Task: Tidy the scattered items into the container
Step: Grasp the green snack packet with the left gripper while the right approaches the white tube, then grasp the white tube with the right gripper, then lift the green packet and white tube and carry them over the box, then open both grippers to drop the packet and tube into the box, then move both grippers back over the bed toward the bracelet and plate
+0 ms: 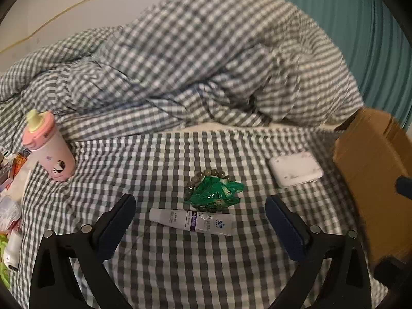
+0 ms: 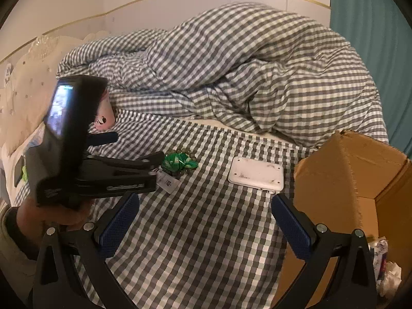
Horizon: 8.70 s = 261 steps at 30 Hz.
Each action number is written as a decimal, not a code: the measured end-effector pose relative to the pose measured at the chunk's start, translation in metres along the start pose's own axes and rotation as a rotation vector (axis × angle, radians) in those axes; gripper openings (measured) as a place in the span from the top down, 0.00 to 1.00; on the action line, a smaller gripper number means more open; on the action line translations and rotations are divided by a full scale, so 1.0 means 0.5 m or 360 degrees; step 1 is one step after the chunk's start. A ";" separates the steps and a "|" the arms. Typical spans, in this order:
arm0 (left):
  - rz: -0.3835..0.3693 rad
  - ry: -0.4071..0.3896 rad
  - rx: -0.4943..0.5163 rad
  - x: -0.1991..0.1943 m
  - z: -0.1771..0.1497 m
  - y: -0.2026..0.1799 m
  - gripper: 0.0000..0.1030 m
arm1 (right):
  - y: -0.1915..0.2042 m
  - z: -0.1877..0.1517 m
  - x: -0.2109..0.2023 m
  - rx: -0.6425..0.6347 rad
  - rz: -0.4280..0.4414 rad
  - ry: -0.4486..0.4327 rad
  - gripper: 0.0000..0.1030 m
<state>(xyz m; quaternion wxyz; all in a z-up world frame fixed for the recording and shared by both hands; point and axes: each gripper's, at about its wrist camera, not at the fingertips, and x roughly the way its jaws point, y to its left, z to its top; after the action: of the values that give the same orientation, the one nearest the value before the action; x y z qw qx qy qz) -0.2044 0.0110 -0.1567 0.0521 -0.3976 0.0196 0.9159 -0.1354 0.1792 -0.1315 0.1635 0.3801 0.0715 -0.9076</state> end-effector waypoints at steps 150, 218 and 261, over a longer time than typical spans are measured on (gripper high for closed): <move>-0.0248 -0.0636 0.0122 -0.596 -0.040 -0.295 0.94 | -0.165 -0.093 -0.574 0.0200 -0.0241 -0.0586 0.91; -0.0471 0.0029 0.0499 -0.187 0.008 -0.648 0.94 | -0.508 -0.181 -0.270 0.0451 -0.0403 0.0062 0.90; -0.0088 -0.0450 0.0232 -0.427 0.025 -0.455 0.00 | -0.319 -0.096 -0.549 0.0399 -0.0587 -0.0769 0.00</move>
<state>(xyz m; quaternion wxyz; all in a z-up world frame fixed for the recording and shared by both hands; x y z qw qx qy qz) -0.0435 0.2212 0.0090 0.1083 -0.2602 0.0674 0.9571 0.0211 0.4075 0.0315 -0.0394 0.1516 -0.0141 -0.9876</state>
